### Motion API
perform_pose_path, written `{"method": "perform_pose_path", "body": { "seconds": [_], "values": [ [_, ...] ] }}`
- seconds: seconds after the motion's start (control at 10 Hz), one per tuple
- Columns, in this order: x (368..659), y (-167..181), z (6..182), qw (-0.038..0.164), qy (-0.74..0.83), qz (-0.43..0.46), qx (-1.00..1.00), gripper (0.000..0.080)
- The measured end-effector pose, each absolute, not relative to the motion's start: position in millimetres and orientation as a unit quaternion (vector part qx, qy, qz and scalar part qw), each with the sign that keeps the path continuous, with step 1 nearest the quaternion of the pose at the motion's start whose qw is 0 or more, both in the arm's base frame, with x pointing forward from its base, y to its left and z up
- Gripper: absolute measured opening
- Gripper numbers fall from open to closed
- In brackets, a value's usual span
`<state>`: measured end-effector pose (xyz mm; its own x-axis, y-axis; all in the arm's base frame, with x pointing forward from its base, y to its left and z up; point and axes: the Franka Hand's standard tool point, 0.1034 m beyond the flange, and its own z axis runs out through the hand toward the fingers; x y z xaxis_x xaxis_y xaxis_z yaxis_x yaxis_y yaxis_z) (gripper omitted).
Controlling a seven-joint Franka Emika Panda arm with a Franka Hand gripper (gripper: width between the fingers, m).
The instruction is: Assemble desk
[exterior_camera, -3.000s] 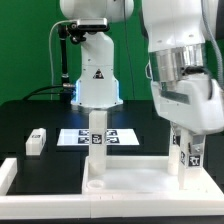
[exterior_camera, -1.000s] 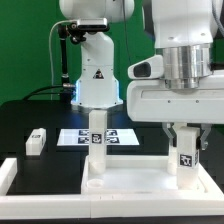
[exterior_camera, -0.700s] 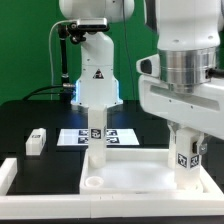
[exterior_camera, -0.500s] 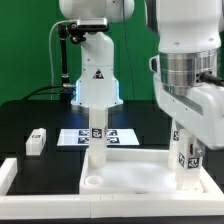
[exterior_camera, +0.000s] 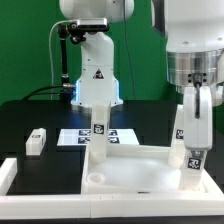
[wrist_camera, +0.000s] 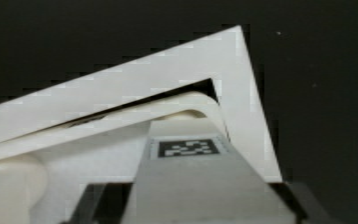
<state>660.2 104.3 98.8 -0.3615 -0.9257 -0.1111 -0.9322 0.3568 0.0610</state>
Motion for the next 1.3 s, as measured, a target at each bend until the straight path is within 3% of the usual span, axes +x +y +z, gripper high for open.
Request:
{"method": "perform_pose_path", "body": {
  "seconds": [0.3, 0.4, 0.5, 0.6, 0.7, 1.0, 1.3],
  "values": [
    [659.5, 101.2, 98.8, 0.031, 0.830, 0.051, -0.554, 0.0292],
    [658.9, 101.5, 97.7, 0.030, 0.829, 0.051, -0.556, 0.0418],
    [660.0, 102.9, 99.4, 0.033, 0.828, 0.049, -0.557, 0.0418],
    [662.7, 107.0, 115.0, 0.046, 0.819, 0.045, -0.571, 0.0561],
    [660.1, 102.0, 136.5, 0.059, 0.806, 0.042, -0.588, 0.0623],
    [653.8, 71.4, 173.7, 0.079, 0.790, 0.031, -0.607, 0.0648],
    [653.1, 74.3, 169.5, 0.077, 0.789, 0.032, -0.609, 0.0649]
  ]
}}
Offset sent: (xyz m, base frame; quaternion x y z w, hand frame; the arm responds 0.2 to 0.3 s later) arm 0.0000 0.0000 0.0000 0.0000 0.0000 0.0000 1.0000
